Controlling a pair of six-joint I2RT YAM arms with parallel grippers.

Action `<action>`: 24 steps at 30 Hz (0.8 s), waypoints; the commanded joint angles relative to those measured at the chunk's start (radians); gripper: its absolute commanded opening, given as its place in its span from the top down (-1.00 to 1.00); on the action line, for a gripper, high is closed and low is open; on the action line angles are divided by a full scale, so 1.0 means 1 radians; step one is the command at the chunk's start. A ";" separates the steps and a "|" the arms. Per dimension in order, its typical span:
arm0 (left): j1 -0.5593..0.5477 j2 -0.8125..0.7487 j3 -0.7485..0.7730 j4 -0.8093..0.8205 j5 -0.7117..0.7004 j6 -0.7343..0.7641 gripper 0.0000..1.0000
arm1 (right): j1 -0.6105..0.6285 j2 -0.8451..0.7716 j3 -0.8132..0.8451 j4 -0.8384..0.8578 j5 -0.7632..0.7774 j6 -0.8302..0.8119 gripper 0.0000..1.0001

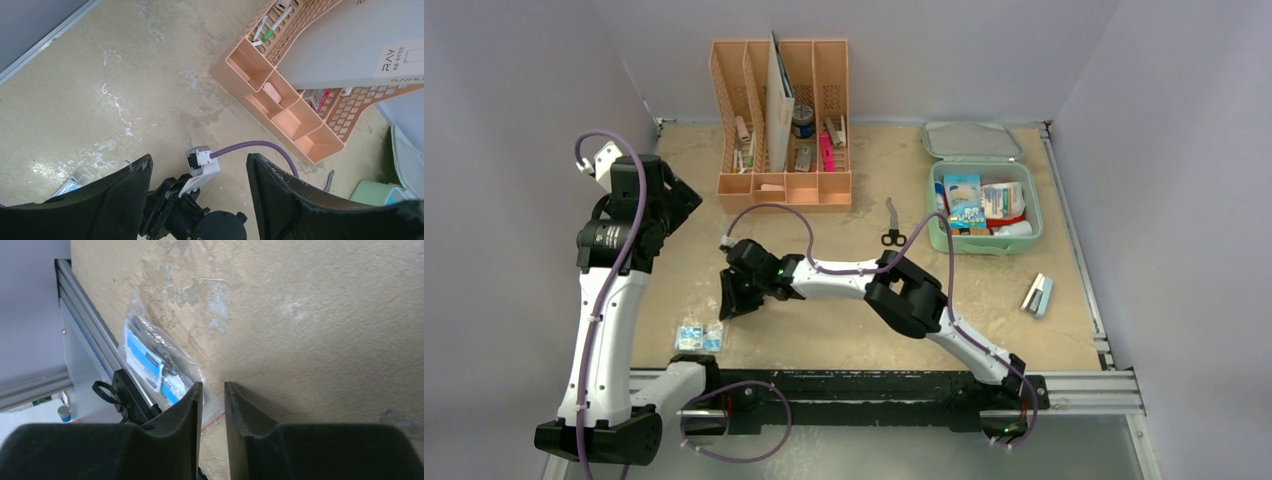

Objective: Organize the medicine kit
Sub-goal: Move the medical item to the center of the board.

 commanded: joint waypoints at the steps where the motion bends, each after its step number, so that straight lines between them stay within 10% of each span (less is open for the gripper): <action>1: -0.008 -0.006 -0.003 0.029 0.041 -0.009 -0.36 | 0.007 0.037 0.000 -0.104 0.068 -0.026 0.59; 7: -0.009 -0.019 -0.017 0.036 0.045 -0.011 -0.36 | 0.007 0.017 -0.018 -0.101 0.067 -0.049 1.00; 24: -0.010 -0.044 -0.151 0.058 0.025 0.007 -0.36 | -0.020 -0.296 -0.390 -0.103 0.197 -0.194 1.00</action>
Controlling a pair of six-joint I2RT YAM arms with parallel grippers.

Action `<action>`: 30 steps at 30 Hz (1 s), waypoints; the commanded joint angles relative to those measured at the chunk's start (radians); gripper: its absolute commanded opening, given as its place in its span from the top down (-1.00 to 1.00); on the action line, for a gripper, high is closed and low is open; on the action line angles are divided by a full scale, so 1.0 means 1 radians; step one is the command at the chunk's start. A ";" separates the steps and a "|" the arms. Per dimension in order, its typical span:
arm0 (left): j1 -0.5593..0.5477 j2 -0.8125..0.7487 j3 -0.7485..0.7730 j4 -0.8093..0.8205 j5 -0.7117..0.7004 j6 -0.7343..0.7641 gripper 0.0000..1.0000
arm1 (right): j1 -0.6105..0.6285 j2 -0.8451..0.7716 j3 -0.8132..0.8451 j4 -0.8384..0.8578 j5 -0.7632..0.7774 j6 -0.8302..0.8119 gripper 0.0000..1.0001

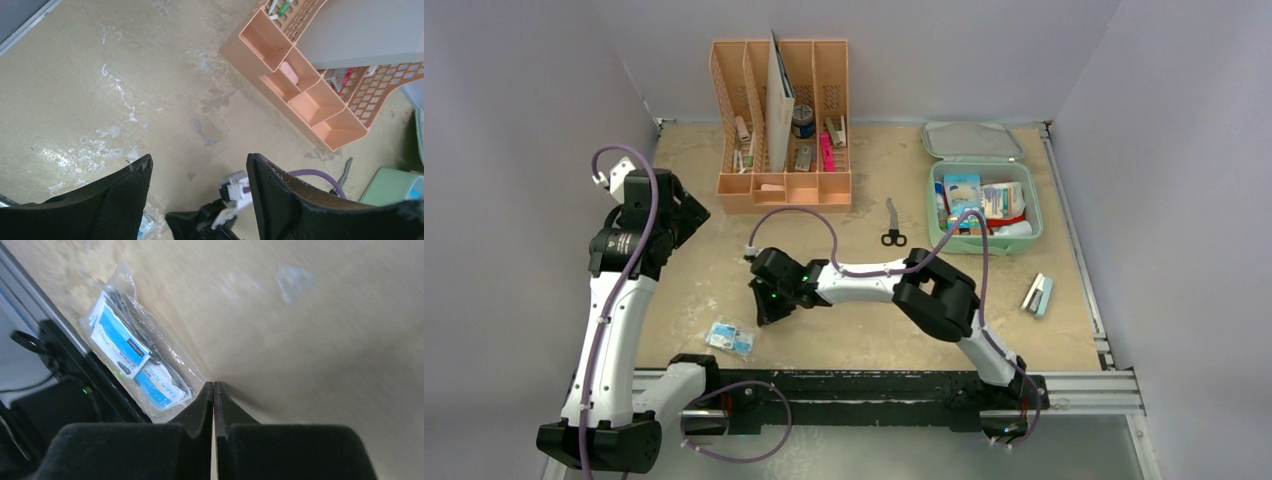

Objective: Organize the medicine kit
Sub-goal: Move the medical item to the center of the board.

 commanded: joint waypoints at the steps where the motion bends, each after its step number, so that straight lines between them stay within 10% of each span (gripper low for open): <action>1: -0.004 -0.003 -0.041 0.028 -0.012 0.010 -0.36 | -0.027 -0.119 -0.132 -0.060 0.096 -0.063 1.00; 13: -0.004 0.057 -0.185 0.070 0.206 0.075 -0.36 | -0.207 -0.454 -0.520 -0.081 0.169 -0.041 1.00; 30: -0.005 0.162 -0.441 0.512 0.765 0.290 -0.51 | -0.346 -0.766 -0.623 -0.445 0.328 -0.097 1.00</action>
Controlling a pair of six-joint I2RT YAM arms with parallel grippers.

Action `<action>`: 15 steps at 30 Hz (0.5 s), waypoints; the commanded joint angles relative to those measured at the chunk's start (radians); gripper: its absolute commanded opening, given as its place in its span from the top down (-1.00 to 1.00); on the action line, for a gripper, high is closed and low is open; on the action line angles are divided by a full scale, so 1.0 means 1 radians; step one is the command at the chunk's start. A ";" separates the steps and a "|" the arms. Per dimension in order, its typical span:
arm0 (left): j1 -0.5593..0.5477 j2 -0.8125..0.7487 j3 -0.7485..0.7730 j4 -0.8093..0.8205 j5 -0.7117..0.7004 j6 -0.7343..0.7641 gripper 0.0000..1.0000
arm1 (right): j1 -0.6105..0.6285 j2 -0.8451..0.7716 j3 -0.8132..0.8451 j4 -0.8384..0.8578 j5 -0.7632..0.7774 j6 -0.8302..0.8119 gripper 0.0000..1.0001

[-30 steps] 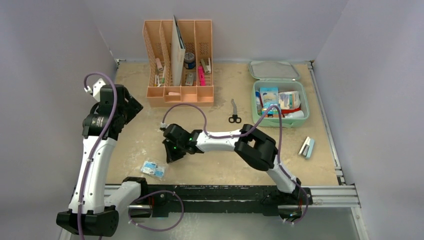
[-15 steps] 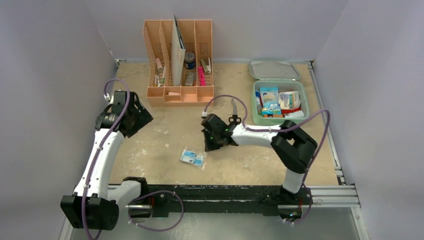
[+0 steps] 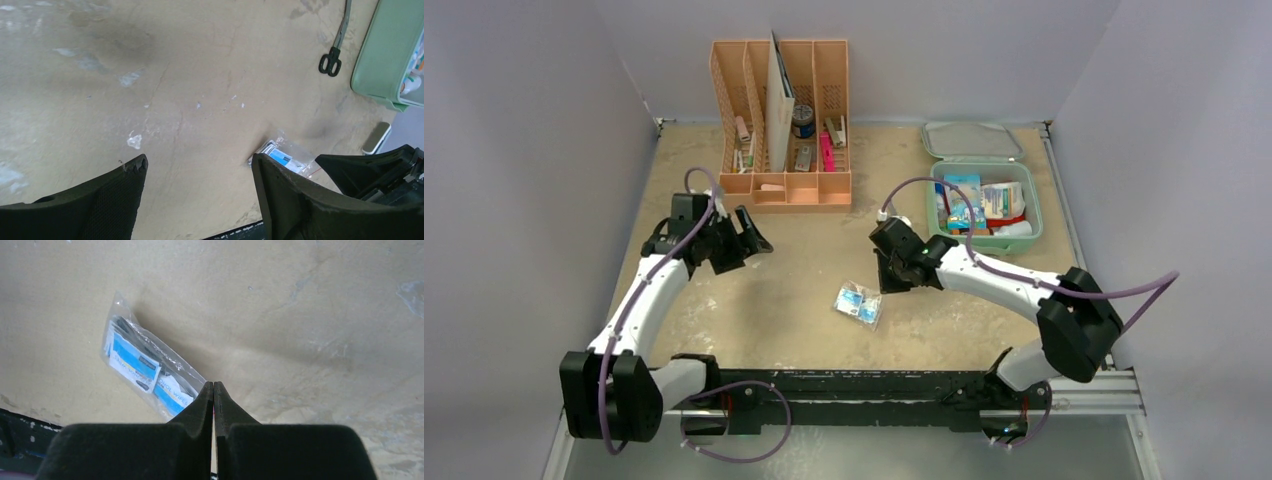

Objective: Organize the medicine kit
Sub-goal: Move the medical item to the center of the board.

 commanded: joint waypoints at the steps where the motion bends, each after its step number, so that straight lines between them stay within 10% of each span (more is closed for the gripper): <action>1: -0.004 0.043 -0.025 0.144 0.137 0.095 -0.53 | 0.000 -0.012 0.029 -0.117 0.032 -0.032 1.00; 5: -0.004 0.048 -0.036 0.153 0.122 0.144 -0.59 | 0.000 0.016 0.063 -0.187 0.044 -0.033 1.00; 15: -0.013 -0.026 -0.054 0.149 0.135 0.165 -0.63 | 0.051 0.042 0.155 -0.145 -0.029 -0.192 0.28</action>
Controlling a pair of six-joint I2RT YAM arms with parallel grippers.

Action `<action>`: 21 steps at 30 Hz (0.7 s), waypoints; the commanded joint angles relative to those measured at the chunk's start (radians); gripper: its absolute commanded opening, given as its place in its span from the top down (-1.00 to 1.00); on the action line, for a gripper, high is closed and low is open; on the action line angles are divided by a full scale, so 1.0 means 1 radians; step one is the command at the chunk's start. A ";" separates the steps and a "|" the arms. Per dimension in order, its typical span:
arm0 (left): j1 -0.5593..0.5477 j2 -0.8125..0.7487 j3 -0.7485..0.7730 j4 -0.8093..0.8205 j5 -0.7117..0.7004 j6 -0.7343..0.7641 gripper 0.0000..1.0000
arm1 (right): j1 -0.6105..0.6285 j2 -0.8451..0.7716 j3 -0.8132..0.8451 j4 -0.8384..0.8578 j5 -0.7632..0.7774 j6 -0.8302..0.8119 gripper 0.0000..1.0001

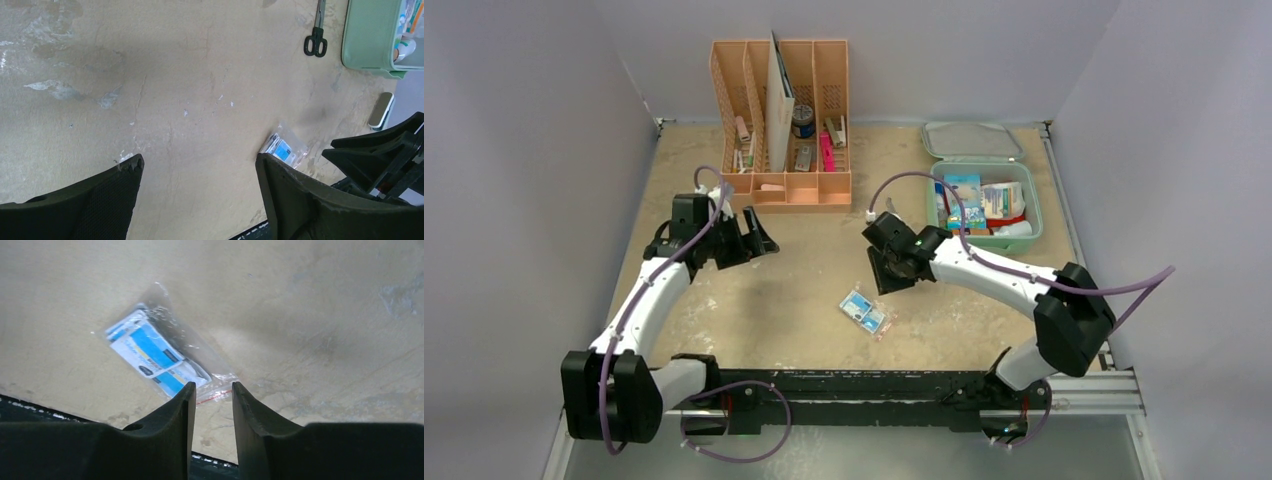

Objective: Organize the medicine kit
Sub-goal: Move the medical item to the center of the board, then pick up the medical item at the center of the board.

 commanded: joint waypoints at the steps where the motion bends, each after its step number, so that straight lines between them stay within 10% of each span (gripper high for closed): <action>1: -0.013 -0.068 -0.007 0.016 0.003 0.036 -0.63 | 0.067 0.020 0.073 0.027 -0.029 -0.113 0.28; 21: -0.024 -0.079 -0.013 -0.019 -0.111 -0.011 -0.70 | 0.239 0.276 0.141 0.158 -0.011 -0.283 0.06</action>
